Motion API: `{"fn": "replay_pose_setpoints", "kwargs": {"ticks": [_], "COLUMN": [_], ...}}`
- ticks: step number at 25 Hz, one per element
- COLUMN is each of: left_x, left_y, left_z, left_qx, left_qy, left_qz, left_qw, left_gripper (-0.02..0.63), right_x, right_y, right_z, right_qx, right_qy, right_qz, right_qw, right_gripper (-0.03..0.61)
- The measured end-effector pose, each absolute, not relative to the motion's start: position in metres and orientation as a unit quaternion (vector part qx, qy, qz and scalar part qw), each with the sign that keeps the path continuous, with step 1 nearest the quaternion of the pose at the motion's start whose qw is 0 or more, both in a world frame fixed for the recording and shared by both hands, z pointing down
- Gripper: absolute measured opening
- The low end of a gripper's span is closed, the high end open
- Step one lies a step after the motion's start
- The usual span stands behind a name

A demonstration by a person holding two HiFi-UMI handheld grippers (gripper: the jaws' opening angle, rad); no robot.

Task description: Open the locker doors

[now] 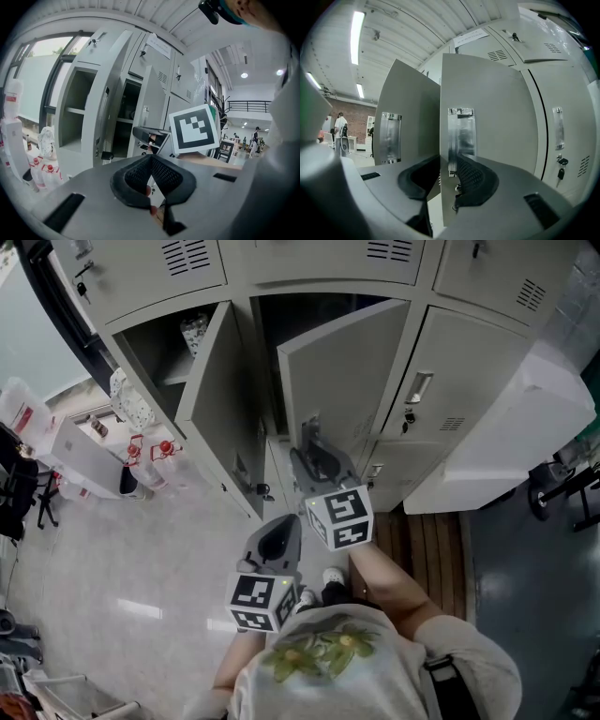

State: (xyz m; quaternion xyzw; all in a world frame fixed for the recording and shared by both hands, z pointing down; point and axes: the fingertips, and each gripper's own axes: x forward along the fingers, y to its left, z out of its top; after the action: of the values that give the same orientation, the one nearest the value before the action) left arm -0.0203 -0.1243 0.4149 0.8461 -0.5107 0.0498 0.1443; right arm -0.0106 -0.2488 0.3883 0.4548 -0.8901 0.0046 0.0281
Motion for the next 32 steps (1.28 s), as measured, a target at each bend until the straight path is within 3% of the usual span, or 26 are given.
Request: {"fn": "replay_pose_setpoints", "kwargs": {"ticks": [32], "left_x": [0.034], "left_y": [-0.107], "left_z": [0.418], "left_qx": [0.894], "left_qy": [-0.422], "left_qz": [0.050], "left_qw": [0.143], "left_gripper": [0.029], "right_x": [0.063], "right_y": [-0.192], "right_z": [0.388], "right_qx": [0.497], "right_qy": [-0.868], "right_qz": [0.007], "right_qw": [0.005], "right_gripper": [0.137]}}
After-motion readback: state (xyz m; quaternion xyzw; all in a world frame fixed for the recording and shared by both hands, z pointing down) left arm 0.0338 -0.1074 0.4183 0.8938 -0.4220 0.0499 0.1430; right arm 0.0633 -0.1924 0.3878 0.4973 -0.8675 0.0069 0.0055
